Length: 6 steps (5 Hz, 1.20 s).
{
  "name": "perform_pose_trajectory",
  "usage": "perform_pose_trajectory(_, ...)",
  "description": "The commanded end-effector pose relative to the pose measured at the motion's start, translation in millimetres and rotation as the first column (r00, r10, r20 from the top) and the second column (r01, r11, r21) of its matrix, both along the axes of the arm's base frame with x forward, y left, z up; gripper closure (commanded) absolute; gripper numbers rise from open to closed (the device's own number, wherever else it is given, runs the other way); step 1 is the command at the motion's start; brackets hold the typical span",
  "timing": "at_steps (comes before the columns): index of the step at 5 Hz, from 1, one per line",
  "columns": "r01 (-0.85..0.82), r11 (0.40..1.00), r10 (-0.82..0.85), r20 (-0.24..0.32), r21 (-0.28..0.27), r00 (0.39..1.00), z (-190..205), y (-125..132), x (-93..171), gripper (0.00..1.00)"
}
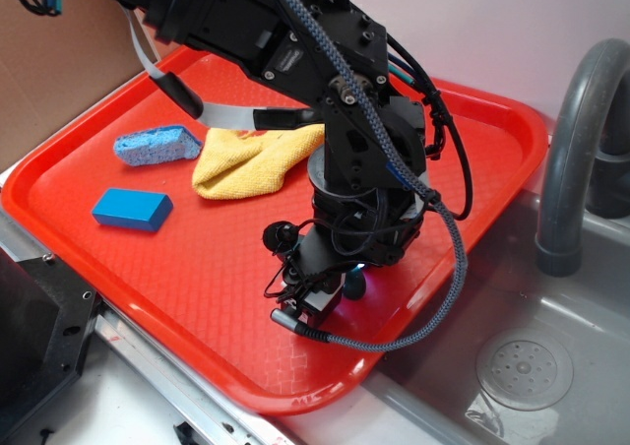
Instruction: Grab the plastic pickle.
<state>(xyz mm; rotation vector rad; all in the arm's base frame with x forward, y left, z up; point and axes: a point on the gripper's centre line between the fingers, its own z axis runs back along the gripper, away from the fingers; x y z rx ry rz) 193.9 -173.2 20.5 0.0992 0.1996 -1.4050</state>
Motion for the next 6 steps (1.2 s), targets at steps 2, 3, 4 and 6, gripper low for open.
perform_pose_trajectory(2,-0.350,0.920,0.374,0.123,-0.178,0.919,116.3,39.5,24.9,1.00)
perform_pose_trajectory(3,-0.540,0.755,0.606,0.080,-0.372,0.792,159.4,68.8,15.2,1.00)
perform_pose_trajectory(4,-0.725,0.584,0.785,0.027,-0.364,0.619,200.7,85.1,-4.8,1.00)
perform_pose_trajectory(6,-0.947,0.179,0.984,0.045,-0.265,0.173,216.5,79.9,-8.8,1.00)
